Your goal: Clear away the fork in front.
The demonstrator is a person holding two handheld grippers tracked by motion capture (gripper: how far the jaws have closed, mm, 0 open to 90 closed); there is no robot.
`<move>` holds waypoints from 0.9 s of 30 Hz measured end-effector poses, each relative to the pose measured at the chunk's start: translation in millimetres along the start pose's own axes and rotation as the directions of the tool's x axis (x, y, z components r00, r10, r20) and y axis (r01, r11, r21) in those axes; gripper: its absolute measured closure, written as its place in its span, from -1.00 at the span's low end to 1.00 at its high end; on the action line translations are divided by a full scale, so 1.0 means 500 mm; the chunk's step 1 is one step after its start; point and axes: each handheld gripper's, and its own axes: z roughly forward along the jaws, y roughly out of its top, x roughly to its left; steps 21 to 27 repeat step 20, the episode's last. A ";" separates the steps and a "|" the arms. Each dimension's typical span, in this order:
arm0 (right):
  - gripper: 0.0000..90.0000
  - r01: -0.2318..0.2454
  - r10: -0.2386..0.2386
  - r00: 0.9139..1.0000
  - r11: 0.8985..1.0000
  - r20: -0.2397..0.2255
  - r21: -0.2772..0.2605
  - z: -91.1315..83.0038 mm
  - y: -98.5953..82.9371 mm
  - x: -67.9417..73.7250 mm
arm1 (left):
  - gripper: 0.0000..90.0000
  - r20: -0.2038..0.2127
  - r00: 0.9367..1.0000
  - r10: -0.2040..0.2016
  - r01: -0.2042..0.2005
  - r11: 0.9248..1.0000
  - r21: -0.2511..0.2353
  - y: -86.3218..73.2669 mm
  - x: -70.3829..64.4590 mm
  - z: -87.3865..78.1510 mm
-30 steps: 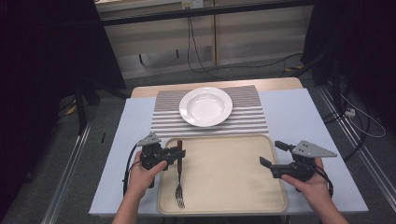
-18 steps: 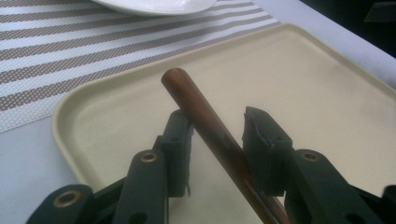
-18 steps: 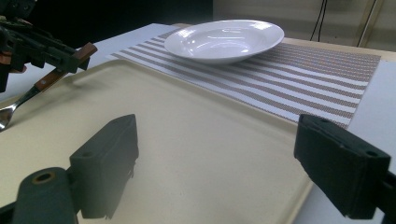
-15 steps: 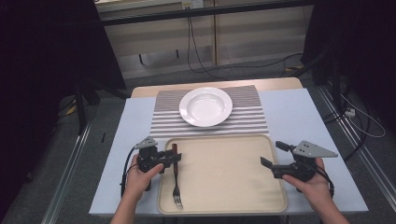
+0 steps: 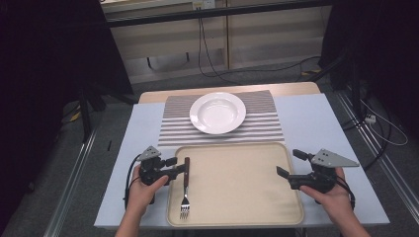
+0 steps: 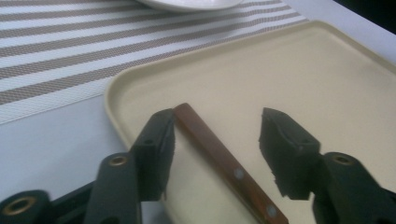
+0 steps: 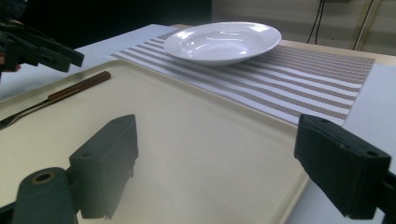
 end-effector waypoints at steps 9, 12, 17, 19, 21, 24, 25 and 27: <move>-0.70 -0.002 0.002 1.000 0.999 -0.002 0.045 -0.032 -0.014 -0.003 | -0.42 -0.035 0.999 0.035 -0.036 0.999 -0.038 -0.030 0.005 -0.087; -0.70 0.000 0.000 1.000 0.999 -0.004 0.049 -0.038 -0.021 -0.003 | -0.54 -0.044 0.998 0.033 -0.035 0.998 -0.046 -0.041 0.006 -0.104; -0.70 -0.002 0.002 1.000 0.999 -0.011 0.051 -0.033 -0.028 -0.004 | -0.71 -0.044 0.999 0.008 -0.011 0.998 -0.065 -0.051 0.007 -0.112; -0.70 -0.009 0.010 1.000 0.999 -0.012 0.053 -0.031 -0.031 -0.005 | -0.74 -0.036 0.999 0.014 -0.016 0.998 -0.063 -0.048 0.006 -0.111; -0.70 -0.014 0.014 1.000 0.999 -0.009 0.052 -0.030 -0.031 -0.006 | -0.74 -0.036 0.999 0.014 -0.016 0.998 -0.063 -0.048 0.006 -0.111; -0.70 -0.014 0.014 1.000 0.999 -0.009 0.052 -0.030 -0.031 -0.006 | -0.74 -0.036 0.999 0.014 -0.016 0.998 -0.063 -0.048 0.006 -0.111; -0.70 -0.014 0.014 1.000 0.999 -0.009 0.052 -0.030 -0.031 -0.006 | -0.74 -0.036 0.999 0.014 -0.016 0.998 -0.063 -0.048 0.006 -0.111; -0.70 -0.014 0.014 1.000 0.999 -0.009 0.052 -0.030 -0.031 -0.006 | -0.74 -0.036 0.999 0.014 -0.016 0.998 -0.063 -0.048 0.006 -0.111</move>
